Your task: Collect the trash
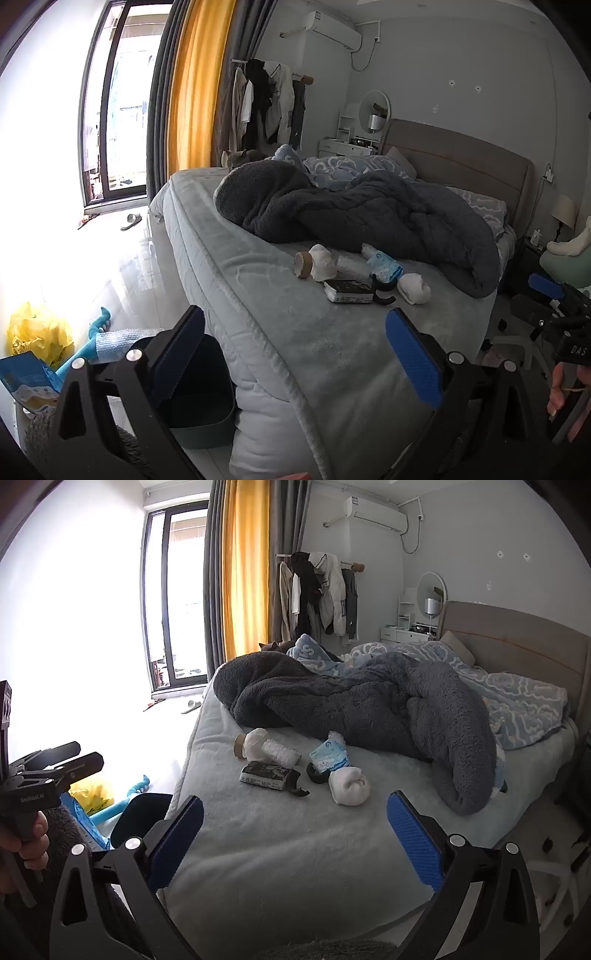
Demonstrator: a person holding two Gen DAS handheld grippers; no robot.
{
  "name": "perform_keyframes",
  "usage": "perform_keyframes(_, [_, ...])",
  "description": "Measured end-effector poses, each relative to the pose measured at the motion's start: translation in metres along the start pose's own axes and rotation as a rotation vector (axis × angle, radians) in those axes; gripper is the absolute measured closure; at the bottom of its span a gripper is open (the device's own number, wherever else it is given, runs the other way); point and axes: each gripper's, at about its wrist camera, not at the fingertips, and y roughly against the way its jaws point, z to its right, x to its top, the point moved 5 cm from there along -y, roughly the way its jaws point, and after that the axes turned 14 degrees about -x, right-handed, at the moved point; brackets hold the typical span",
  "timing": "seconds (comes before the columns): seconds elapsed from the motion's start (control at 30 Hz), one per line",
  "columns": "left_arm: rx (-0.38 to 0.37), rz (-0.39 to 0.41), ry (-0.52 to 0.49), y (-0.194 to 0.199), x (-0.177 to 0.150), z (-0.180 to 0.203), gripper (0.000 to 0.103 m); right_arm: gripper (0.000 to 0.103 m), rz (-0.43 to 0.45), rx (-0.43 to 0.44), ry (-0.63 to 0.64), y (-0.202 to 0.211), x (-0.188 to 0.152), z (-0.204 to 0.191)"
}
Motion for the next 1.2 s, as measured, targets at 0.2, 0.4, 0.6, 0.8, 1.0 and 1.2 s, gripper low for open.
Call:
perform_keyframes(0.2, [0.0,0.001,0.0,0.0001,0.0001,0.0,0.003,0.003,0.007,0.0,0.0,0.0004,-0.0006,-0.0008])
perform_keyframes(0.4, [-0.002,0.001,0.0,0.0001,0.0001,0.0002,0.003,0.003,0.007,-0.003,0.004,0.0007,-0.001,-0.0012])
perform_keyframes(0.6, [-0.001,0.0,0.002,0.0,0.0,0.0,0.003,0.003,0.007,-0.005,0.007,0.0008,-0.0011,-0.0012])
perform_keyframes(0.8, [-0.002,0.0,0.001,0.0001,0.0,0.0001,0.003,0.003,0.007,-0.005,0.008,0.0009,-0.0011,-0.0011])
perform_keyframes(1.0, [-0.002,0.0,0.001,0.0002,0.0001,0.0001,0.003,0.003,0.007,-0.006,0.009,0.0007,-0.001,-0.001])
perform_keyframes(1.2, [-0.001,0.0,0.001,0.0001,-0.0001,0.0001,0.003,0.003,0.007,-0.006,0.01,0.0006,-0.001,-0.0011])
